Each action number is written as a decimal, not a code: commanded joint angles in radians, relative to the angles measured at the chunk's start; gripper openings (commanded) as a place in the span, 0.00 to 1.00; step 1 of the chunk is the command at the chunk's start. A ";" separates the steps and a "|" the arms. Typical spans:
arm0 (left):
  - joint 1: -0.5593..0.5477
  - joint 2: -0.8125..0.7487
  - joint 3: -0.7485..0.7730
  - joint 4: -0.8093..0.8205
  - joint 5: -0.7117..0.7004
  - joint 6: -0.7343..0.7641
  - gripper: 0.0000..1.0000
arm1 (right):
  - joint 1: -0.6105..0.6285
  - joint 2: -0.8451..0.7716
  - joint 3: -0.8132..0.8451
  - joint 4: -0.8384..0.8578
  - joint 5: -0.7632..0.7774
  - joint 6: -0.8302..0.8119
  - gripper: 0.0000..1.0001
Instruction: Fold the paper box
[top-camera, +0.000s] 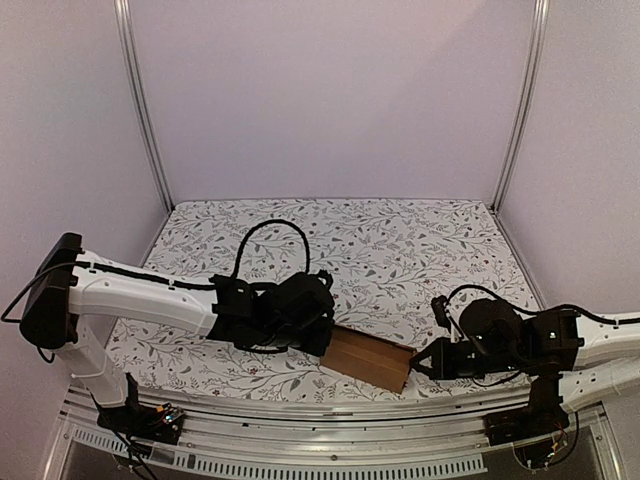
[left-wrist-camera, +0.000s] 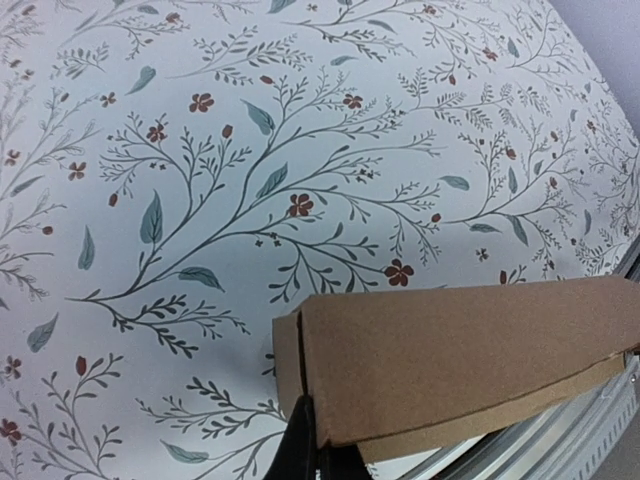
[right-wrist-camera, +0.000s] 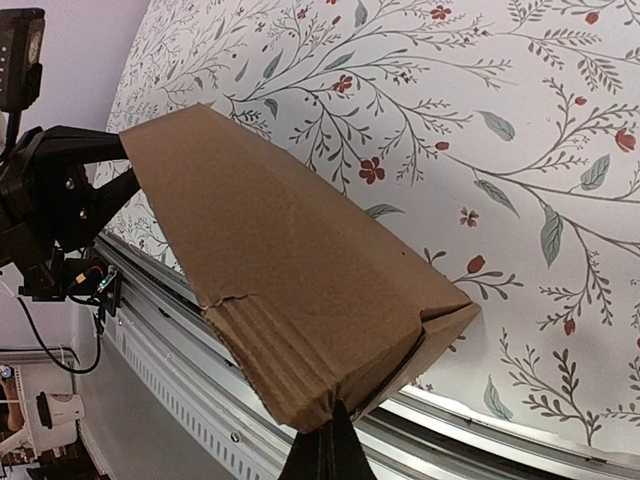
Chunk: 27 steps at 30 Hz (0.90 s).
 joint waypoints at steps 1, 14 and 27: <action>-0.021 0.059 -0.044 -0.140 0.056 -0.005 0.00 | 0.009 -0.041 -0.051 -0.091 0.004 0.016 0.00; -0.024 0.060 -0.040 -0.139 0.054 -0.008 0.00 | 0.009 -0.069 -0.031 -0.149 0.021 -0.008 0.27; -0.029 0.055 -0.033 -0.150 0.045 -0.011 0.00 | 0.009 -0.051 0.189 -0.207 0.043 -0.258 0.46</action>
